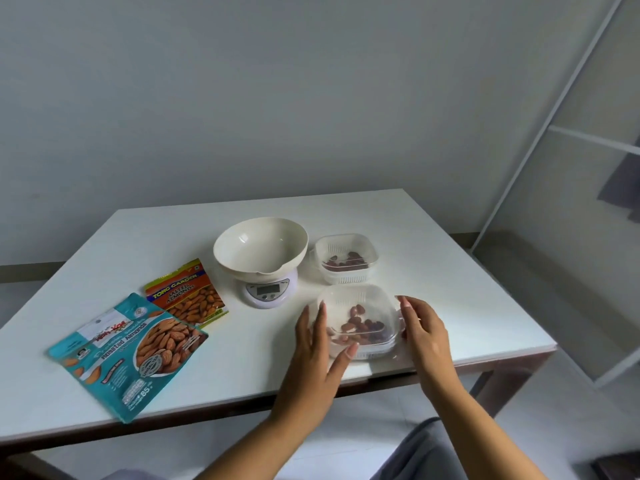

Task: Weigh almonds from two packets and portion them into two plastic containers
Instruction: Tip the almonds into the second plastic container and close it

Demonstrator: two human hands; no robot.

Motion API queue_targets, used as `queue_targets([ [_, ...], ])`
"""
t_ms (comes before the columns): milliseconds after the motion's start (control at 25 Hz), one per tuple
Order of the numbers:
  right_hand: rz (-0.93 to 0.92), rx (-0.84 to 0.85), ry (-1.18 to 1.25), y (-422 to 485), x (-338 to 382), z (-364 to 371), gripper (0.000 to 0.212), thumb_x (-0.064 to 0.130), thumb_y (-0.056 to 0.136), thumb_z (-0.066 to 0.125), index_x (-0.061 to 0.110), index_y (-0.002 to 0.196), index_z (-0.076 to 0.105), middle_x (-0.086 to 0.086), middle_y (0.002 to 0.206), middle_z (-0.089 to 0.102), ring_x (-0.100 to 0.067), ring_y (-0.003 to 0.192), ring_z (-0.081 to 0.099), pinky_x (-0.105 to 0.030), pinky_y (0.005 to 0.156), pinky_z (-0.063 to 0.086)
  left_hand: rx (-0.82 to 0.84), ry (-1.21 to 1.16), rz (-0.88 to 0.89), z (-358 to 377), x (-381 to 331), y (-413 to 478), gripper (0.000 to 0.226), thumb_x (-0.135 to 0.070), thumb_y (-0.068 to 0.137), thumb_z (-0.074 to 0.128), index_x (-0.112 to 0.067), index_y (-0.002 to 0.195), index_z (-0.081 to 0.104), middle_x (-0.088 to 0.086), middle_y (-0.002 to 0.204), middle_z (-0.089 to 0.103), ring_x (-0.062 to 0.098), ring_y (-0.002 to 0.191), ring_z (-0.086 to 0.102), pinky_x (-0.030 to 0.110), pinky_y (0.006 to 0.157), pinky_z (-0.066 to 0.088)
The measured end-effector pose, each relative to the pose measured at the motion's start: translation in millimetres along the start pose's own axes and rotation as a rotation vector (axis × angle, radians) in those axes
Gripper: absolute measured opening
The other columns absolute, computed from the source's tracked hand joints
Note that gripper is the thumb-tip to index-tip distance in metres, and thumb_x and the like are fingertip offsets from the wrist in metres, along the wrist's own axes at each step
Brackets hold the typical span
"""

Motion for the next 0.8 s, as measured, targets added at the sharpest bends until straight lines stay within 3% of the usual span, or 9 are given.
queue_targets([
  [120,-0.021,-0.016,0.016,-6.9,-0.4,-18.3,0.045,0.033,0.093,0.053,0.019,0.135,0.045,0.003,0.122,0.053,-0.015,0.109,0.055,-0.015,0.078,0.043,-0.033,0.179,0.029,32.6,-22.3,19.7,0.093,-0.081,0.08,0.002,-0.022,0.152,0.005,0.014,0.16,0.014,0.029,0.14,0.037,0.034,0.108,0.04],
  [200,-0.033,-0.058,-0.024,0.0,-6.9,-33.4,0.05,0.033,0.092,0.056,0.021,0.138,0.04,0.003,0.126,0.05,-0.014,0.11,0.053,-0.012,0.077,0.041,-0.003,0.253,0.058,50.3,-35.0,31.3,0.088,-0.072,0.089,0.007,-0.009,0.15,0.015,0.018,0.154,0.032,0.031,0.134,0.046,0.037,0.103,0.044],
  [360,-0.044,-0.2,-0.092,34.3,-19.3,-57.7,0.045,0.034,0.095,0.05,0.017,0.137,0.044,-0.008,0.13,0.057,-0.023,0.113,0.057,-0.028,0.09,0.046,0.125,0.346,-0.019,65.1,-56.1,57.4,0.085,-0.061,0.095,0.007,0.0,0.137,0.048,0.013,0.124,0.067,0.032,0.108,0.067,0.036,0.086,0.055],
  [400,-0.051,-0.225,-0.111,45.0,-21.3,-59.1,0.044,0.033,0.097,0.048,0.015,0.136,0.044,-0.009,0.131,0.056,-0.024,0.115,0.056,-0.032,0.094,0.045,0.145,0.351,-0.017,65.7,-59.8,64.9,0.085,-0.06,0.095,0.005,-0.001,0.138,0.048,0.011,0.124,0.067,0.031,0.107,0.067,0.035,0.087,0.054],
  [480,-0.052,-0.28,-0.13,64.3,-22.6,-58.3,0.041,0.029,0.098,0.044,0.012,0.136,0.045,-0.011,0.132,0.056,-0.027,0.116,0.055,-0.035,0.097,0.045,0.133,0.28,0.057,70.5,-63.3,78.7,0.086,-0.064,0.09,0.007,-0.005,0.15,0.024,0.008,0.145,0.05,0.031,0.128,0.052,0.037,0.105,0.041],
  [560,-0.053,-0.343,-0.152,82.0,-20.2,-54.3,0.037,0.023,0.099,0.043,0.007,0.132,0.049,-0.014,0.128,0.058,-0.029,0.115,0.055,-0.031,0.094,0.043,0.18,0.217,0.103,73.9,-60.2,92.0,0.079,-0.062,0.091,0.022,-0.017,0.154,0.003,0.001,0.156,0.033,0.025,0.139,0.036,0.034,0.111,0.032],
  [680,-0.035,-0.45,-0.225,107.2,-19.0,-48.8,0.034,0.019,0.097,0.041,0.005,0.127,0.053,-0.018,0.122,0.06,-0.034,0.112,0.055,-0.035,0.093,0.042,0.158,0.122,0.121,75.7,-56.4,104.5,0.071,-0.05,0.095,0.043,-0.022,0.154,0.014,-0.002,0.156,0.033,0.015,0.14,0.034,0.022,0.107,0.03],
  [800,0.058,-0.514,-0.384,124.2,-21.5,-41.4,0.038,0.027,0.097,0.036,0.012,0.129,0.049,-0.015,0.126,0.06,-0.036,0.117,0.053,-0.044,0.098,0.036,0.185,-0.018,0.135,80.6,-55.3,109.5,0.066,-0.038,0.095,0.053,-0.016,0.15,0.026,0.005,0.153,0.039,0.014,0.139,0.037,-0.003,0.098,0.02],
])
Point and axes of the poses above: each hand's wrist, its own y-axis towards the middle knuckle, its own z-axis out of the palm, x = y × z, the point moved 2 cm from there along y, towards the middle knuckle
